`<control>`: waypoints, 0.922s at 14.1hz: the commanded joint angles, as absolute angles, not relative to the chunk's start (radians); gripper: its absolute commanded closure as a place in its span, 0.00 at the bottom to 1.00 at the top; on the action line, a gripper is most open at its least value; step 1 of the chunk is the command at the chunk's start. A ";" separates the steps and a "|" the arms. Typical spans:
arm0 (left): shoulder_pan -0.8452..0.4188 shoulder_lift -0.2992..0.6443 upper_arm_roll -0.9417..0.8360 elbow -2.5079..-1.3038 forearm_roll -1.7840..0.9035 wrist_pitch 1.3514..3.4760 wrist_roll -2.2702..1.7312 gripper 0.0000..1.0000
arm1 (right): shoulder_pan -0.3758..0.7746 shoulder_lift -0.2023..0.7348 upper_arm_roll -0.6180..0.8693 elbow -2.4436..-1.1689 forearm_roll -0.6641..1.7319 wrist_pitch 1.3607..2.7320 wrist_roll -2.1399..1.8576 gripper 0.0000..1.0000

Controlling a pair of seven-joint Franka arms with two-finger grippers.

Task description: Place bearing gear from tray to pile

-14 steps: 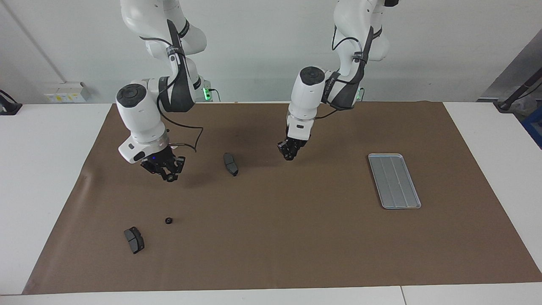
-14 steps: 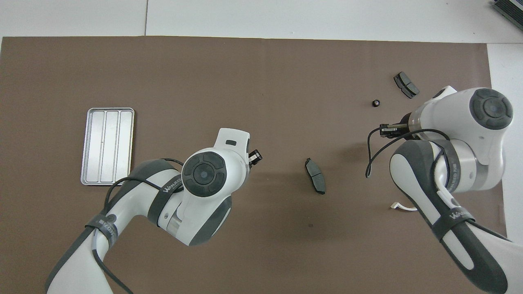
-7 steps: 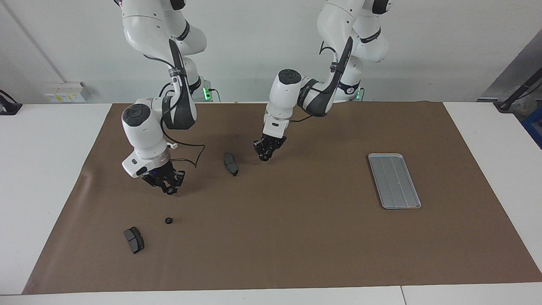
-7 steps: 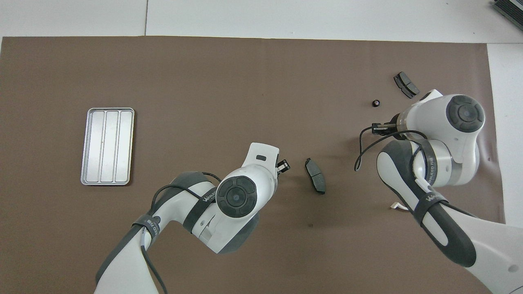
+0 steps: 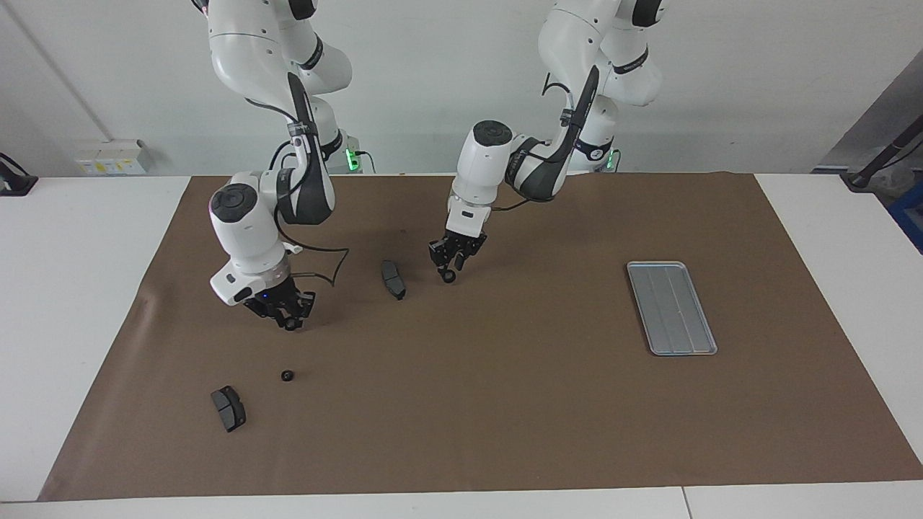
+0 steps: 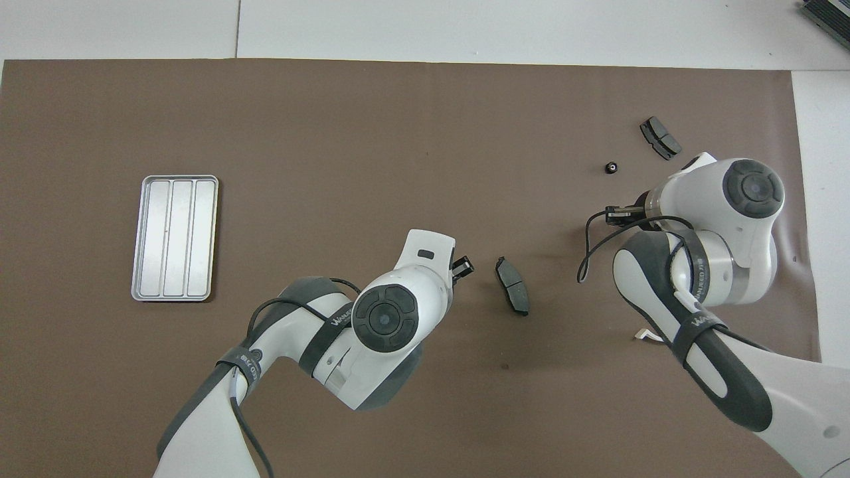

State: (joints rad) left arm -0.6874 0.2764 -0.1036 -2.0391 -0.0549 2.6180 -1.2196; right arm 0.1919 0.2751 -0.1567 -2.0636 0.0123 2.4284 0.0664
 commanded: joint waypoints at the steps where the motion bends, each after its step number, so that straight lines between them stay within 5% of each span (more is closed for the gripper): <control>1: -0.687 0.264 -0.087 -2.014 -0.069 2.606 -1.209 0.04 | 0.170 0.271 -0.146 -2.066 0.018 2.442 0.060 0.00; 7: -0.473 0.189 -0.089 -1.957 -0.067 2.386 -1.041 0.04 | 0.205 0.229 -0.138 -2.011 0.018 2.404 0.075 0.00; 13: -0.191 0.155 -0.087 -1.904 -0.069 2.143 -0.470 0.04 | 0.455 0.236 -0.138 -1.871 0.003 2.224 0.421 0.00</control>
